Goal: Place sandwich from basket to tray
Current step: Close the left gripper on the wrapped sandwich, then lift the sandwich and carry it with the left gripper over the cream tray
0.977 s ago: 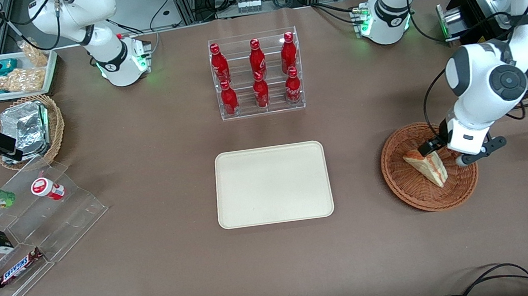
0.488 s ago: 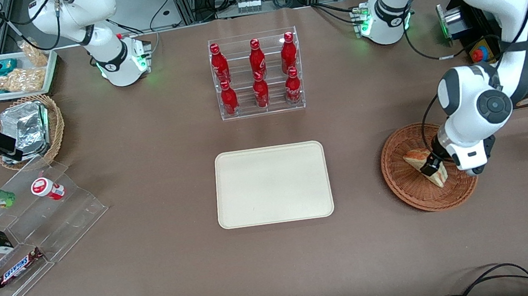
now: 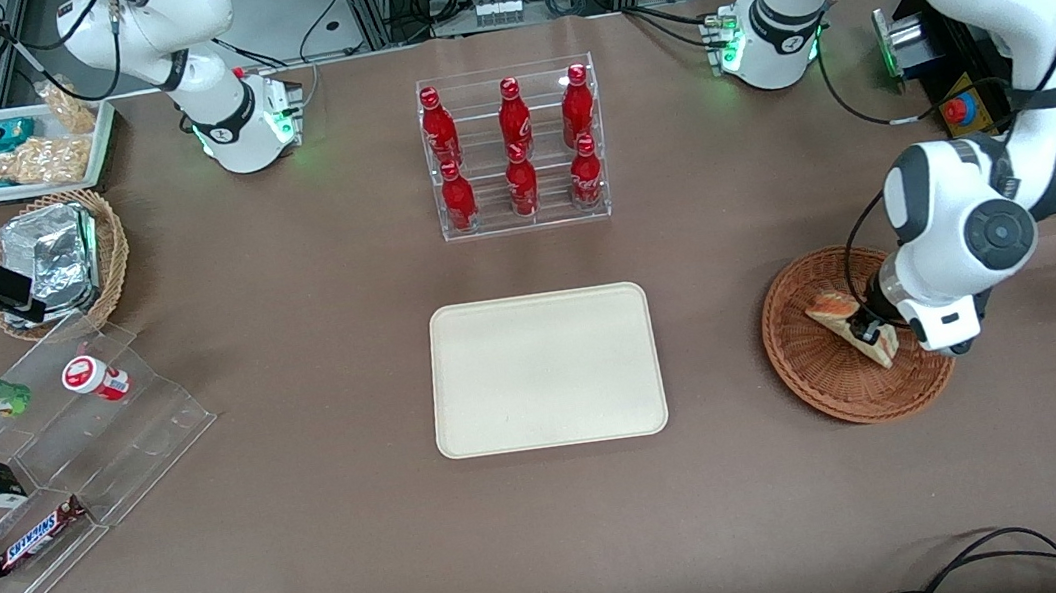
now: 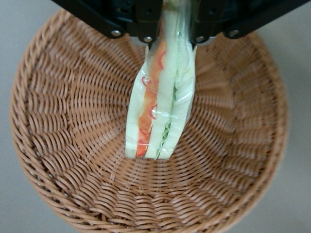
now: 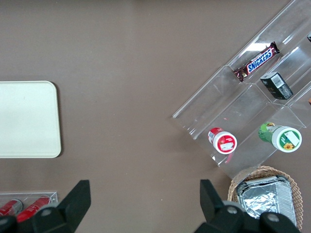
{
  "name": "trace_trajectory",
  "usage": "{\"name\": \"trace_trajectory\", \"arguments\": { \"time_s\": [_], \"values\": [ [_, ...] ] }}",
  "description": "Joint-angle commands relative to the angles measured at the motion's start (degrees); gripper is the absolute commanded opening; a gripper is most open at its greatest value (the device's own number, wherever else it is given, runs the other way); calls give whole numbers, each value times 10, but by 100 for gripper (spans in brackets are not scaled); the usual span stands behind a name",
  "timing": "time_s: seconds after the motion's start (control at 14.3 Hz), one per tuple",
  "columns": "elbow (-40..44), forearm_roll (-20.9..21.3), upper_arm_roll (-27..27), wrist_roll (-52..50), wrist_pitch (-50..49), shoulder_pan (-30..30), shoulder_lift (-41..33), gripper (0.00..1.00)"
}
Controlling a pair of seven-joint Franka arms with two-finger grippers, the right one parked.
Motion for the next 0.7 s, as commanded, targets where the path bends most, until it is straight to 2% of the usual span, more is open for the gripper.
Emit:
{"name": "trace_trajectory", "arguments": {
  "time_s": [0.0,0.35,0.49,0.63],
  "values": [
    [88,8,1,-7,-122,-26,1,7],
    [104,4,-4,53,-123,-115,3,3],
    [126,22,-7,141,-95,-173,36,3],
    [172,24,-7,168,-88,-222,80,3]
  ]
}}
